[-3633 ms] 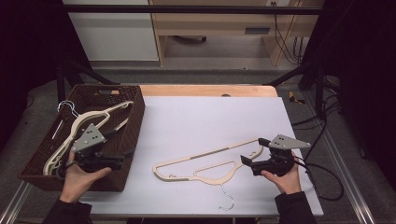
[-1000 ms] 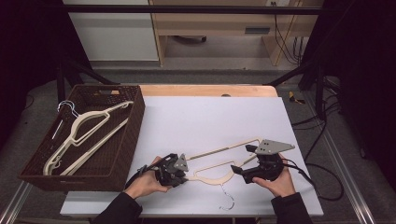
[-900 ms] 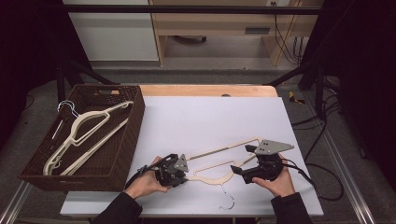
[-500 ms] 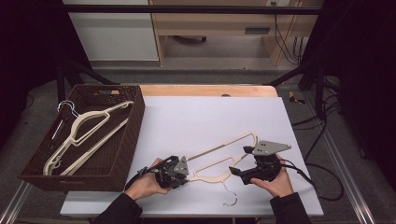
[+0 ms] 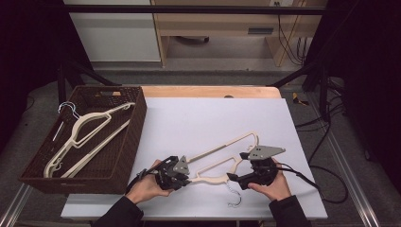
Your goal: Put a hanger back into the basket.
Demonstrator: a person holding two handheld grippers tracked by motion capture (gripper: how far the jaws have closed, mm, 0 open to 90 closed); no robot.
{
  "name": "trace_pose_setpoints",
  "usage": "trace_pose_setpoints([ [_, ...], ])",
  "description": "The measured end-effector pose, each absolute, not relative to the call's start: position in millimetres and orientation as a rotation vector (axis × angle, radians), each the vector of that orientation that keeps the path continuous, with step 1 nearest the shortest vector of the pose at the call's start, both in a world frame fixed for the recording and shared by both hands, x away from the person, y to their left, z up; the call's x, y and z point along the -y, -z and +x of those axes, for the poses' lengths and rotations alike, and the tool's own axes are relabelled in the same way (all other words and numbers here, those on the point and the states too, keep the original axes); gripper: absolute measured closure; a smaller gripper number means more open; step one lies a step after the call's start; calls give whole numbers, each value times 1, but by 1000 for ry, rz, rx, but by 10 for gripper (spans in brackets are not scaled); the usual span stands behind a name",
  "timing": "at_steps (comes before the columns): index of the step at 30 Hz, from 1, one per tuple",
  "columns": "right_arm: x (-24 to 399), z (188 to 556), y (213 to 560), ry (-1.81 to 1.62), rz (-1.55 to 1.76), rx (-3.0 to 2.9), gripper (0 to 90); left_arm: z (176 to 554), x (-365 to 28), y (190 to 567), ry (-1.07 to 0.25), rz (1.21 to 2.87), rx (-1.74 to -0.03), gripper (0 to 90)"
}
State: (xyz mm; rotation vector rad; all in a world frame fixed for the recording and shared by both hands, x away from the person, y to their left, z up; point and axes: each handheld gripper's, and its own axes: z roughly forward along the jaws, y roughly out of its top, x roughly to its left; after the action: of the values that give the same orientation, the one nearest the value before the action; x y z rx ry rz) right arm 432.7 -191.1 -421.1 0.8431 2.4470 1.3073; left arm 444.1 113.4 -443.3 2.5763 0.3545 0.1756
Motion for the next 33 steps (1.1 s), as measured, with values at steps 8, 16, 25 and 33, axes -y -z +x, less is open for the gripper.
trace_pose_setpoints([
  [8,185,425,430,-1249,889,-2478,186,442,-114,440,-174,2567,-383,793],
  [16,171,408,456,-1100,927,-2534,317,441,-112,441,-176,2576,-381,793],
  [25,166,405,474,-1032,977,-2578,558,440,-112,441,-169,2576,-385,793],
  [33,168,405,474,-1019,961,-2592,737,440,-113,441,-158,2572,-394,793],
])
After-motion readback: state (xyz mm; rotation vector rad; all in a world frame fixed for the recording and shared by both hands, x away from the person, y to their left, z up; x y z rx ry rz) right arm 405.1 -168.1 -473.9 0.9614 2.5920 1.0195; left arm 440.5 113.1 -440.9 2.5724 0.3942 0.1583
